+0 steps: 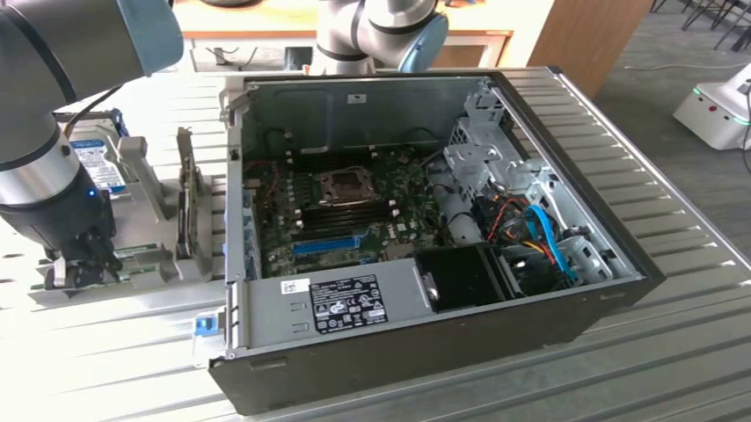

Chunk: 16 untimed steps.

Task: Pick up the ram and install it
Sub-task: 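Pick up the ram and move it above insertion slot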

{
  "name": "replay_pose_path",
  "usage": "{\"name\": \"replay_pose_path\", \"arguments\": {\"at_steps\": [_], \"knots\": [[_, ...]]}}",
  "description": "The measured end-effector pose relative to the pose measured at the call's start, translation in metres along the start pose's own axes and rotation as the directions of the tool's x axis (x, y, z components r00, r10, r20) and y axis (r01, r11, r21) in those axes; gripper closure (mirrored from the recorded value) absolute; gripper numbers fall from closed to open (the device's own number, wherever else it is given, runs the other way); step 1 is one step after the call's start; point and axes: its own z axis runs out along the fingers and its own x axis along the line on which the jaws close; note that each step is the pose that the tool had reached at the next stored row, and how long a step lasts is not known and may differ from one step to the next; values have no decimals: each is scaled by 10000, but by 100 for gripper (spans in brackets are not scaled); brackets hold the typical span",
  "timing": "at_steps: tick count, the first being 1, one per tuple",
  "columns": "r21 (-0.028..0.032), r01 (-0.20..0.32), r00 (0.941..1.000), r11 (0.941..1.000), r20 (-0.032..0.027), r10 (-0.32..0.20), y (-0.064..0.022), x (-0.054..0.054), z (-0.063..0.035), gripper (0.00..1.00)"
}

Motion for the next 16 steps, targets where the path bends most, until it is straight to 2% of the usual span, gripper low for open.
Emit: {"name": "replay_pose_path", "arguments": {"at_steps": [16], "knots": [[0, -1, 10000, 10000, 0, 1, 0, -3, 5, 77]]}}
